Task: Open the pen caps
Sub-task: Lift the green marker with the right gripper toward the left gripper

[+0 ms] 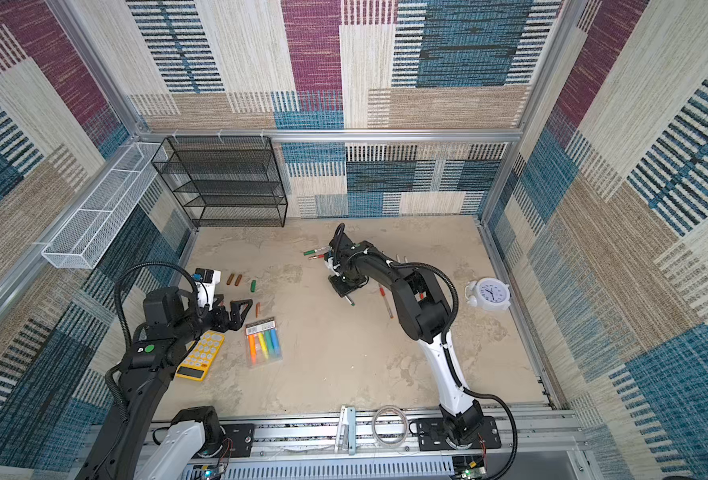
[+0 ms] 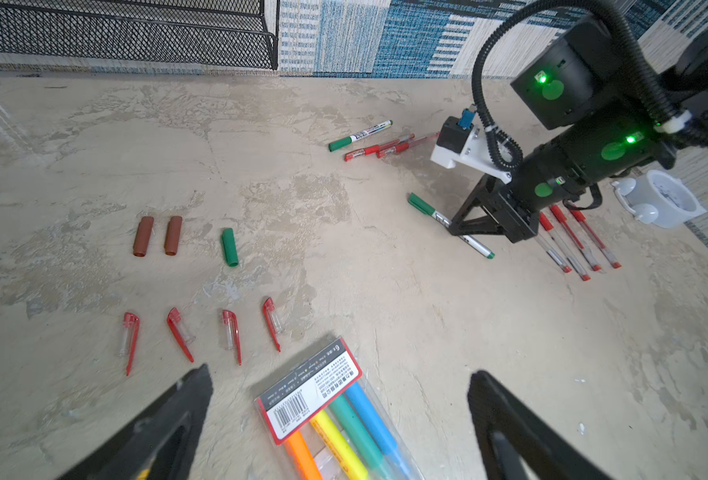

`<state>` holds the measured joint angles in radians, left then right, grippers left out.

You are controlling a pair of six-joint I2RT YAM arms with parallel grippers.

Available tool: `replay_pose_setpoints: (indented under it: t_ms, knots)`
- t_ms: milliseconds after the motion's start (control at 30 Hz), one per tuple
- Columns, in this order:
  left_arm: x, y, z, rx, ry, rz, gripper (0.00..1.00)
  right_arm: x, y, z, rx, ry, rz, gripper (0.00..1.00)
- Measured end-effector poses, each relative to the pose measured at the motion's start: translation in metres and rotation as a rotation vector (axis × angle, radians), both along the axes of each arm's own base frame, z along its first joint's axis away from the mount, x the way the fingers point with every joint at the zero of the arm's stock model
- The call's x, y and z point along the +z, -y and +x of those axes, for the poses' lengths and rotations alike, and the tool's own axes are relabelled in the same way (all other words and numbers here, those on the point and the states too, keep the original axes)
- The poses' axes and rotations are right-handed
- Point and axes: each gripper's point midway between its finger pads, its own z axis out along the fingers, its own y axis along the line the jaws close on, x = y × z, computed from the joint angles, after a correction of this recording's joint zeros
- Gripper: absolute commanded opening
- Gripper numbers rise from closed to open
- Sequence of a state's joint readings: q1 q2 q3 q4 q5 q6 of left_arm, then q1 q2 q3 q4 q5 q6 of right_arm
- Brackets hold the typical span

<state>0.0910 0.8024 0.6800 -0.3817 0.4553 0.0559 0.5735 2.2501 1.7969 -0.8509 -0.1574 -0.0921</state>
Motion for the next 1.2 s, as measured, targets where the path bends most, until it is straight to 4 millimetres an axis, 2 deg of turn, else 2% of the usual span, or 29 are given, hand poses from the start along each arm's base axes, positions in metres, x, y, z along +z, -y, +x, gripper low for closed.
replay_pose_setpoints:
  t_ms: [167,433,667,900,1067,1200]
  knots:
    - [0.0,0.002,0.0,-0.008,0.0,-0.005,1.0,0.02,-0.001,-0.033,-0.019,-0.023,0.087,0.05]
    - [0.006,0.012,-0.002,-0.055,0.003,-0.048,0.97,0.064,-0.018,-0.061,-0.077,0.031,0.323,0.06]
    - [0.026,0.034,-0.007,-0.153,0.019,-0.164,0.92,0.105,-0.054,-0.09,-0.064,0.099,0.548,0.07]
    - [0.033,0.057,-0.015,-0.256,-0.018,-0.34,0.9,0.152,-0.101,-0.122,0.018,0.168,0.754,0.07]
    - [0.035,0.067,-0.015,-0.298,-0.049,-0.454,0.89,0.172,-0.127,-0.143,0.086,0.178,0.851,0.07]
    - [0.035,0.072,-0.015,-0.311,-0.068,-0.528,0.83,0.183,-0.143,-0.158,0.145,0.185,0.904,0.07]
